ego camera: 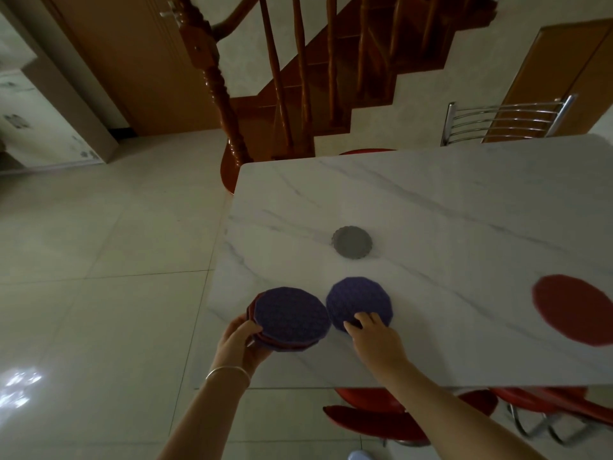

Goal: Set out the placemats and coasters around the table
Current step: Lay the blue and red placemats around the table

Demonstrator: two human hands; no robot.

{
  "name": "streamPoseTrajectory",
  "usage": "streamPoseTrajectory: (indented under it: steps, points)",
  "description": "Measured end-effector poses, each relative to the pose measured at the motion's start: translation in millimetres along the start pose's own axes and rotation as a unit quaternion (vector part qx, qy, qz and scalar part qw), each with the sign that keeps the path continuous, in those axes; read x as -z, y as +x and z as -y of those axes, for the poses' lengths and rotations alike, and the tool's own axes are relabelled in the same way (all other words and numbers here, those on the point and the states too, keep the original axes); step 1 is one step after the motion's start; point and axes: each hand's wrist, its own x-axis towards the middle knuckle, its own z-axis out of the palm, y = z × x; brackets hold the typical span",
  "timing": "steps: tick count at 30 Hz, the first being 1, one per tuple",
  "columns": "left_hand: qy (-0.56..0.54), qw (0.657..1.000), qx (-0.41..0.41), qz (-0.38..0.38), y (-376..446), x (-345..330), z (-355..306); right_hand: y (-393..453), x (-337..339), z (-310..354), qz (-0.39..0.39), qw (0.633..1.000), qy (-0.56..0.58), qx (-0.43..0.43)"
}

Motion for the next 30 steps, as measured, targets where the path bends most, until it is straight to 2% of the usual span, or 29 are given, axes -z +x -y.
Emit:
streamPoseTrajectory:
  steps: [11, 13, 14, 16, 18, 20, 22, 24, 30]
  points:
    - [-0.009, 1.000, 0.012, -0.004, -3.0, -5.2, 0.5, -8.2, 8.0, -1.2, 0.046, 0.998, 0.046, 0.011]
    - [-0.016, 1.000, 0.010, -0.004, -5.8, -4.9, -5.3, -6.6, 20.5, 4.9, -0.005, 0.994, 0.104, -0.014]
    - [-0.019, 1.000, 0.006, -0.005, -6.6, -4.4, -9.7, -4.8, 28.6, 10.5, -0.061, 0.985, 0.157, -0.028]
    - [-0.023, 1.000, -0.003, -0.008, -7.4, -3.9, -21.3, 1.3, 50.3, 26.7, -0.182, 0.944, 0.273, -0.028]
    - [-0.023, 1.000, -0.014, -0.014, -10.2, -3.7, -33.5, 8.9, 78.2, 50.6, -0.239, 0.914, 0.327, 0.028]
    - [-0.027, 0.999, -0.027, -0.008, -13.0, -2.2, -47.5, 19.6, 105.4, 81.1, -0.227, 0.910, 0.331, 0.101]
    - [-0.027, 0.999, -0.039, 0.011, -12.5, 0.5, -65.1, 33.7, 125.0, 111.6, -0.183, 0.921, 0.315, 0.138]
    - [-0.026, 0.998, -0.052, 0.028, -8.4, 2.9, -87.1, 49.3, 137.8, 137.3, -0.147, 0.934, 0.292, 0.140]
    - [-0.035, 0.995, -0.061, 0.071, 15.9, 26.8, -168.1, 103.0, 171.4, 201.1, -0.144, 0.939, 0.295, 0.100]
